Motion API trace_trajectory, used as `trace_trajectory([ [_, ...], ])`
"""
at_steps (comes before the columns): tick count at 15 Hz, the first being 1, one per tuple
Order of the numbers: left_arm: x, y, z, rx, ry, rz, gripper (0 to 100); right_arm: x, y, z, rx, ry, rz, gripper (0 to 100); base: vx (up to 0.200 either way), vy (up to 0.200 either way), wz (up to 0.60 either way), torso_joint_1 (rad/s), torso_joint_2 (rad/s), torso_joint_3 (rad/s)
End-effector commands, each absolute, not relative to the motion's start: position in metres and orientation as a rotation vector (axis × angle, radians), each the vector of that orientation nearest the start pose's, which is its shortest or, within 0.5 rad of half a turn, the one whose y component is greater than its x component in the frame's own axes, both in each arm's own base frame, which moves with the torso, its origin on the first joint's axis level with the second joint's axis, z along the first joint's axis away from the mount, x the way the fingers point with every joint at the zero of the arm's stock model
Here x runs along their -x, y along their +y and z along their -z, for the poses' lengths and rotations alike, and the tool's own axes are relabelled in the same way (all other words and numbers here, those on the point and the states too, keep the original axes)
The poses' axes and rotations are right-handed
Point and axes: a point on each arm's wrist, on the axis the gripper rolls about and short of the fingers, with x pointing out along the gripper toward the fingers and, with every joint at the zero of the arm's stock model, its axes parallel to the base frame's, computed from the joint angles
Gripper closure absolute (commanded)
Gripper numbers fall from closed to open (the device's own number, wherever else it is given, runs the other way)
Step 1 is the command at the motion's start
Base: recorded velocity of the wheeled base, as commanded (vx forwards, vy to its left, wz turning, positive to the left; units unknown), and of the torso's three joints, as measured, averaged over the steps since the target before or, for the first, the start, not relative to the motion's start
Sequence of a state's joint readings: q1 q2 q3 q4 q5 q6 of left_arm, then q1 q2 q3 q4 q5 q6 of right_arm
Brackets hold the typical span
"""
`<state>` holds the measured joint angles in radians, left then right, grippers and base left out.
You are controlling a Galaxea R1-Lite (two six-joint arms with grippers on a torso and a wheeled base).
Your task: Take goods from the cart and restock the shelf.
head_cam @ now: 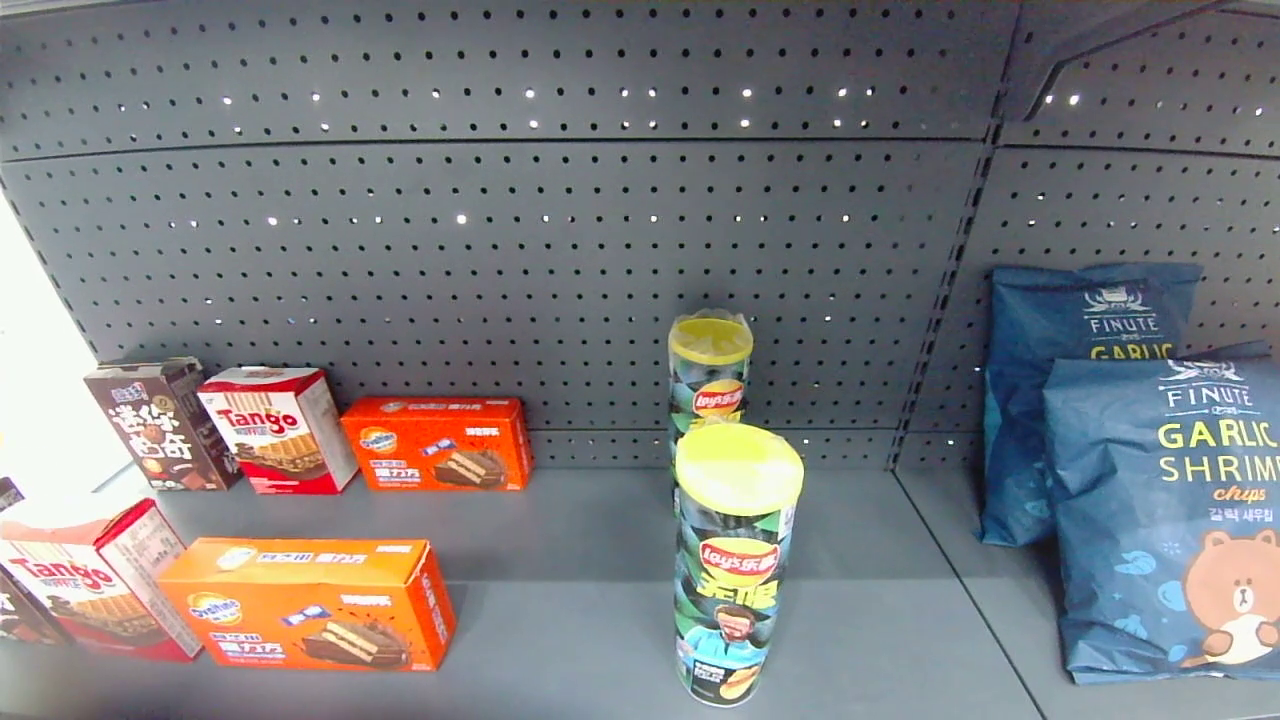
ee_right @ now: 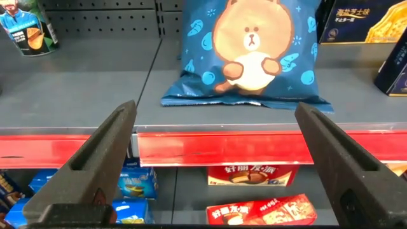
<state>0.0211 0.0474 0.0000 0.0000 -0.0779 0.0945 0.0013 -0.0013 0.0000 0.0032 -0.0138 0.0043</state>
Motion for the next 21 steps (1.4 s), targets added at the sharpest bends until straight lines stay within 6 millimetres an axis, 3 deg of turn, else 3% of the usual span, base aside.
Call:
trace_trajectory([
  [1, 0.0228, -0.0004, -0.0753, -0.055, 0.001, 0.023, 0, 0.0228, -0.0003, -0.0752, -0.005, 0.003, 0.012, 0, 0.0, 0.0, 0.0, 0.0, 0.0, 0.0],
  [12, 0.0229, 0.0003, -0.0757, -0.003, 0.0, -0.014, 0, 0.0228, -0.0003, -0.0752, -0.003, 0.003, 0.012, 0, 0.0, 0.0, 0.0, 0.0, 0.0, 0.0],
  [14, 0.023, -0.0015, -0.0757, -0.008, 0.0, 0.069, 0, 0.0228, -0.0003, -0.0752, -0.005, 0.003, 0.012, 0, 0.0, 0.0, 0.0, 0.0, 0.0, 0.0],
  [21, 0.0228, -0.0013, -0.0753, -0.008, 0.001, 0.061, 0, 0.0228, -0.0003, -0.0752, -0.003, 0.003, 0.012, 0, 0.0, 0.0, 0.0, 0.0, 0.0, 0.0],
])
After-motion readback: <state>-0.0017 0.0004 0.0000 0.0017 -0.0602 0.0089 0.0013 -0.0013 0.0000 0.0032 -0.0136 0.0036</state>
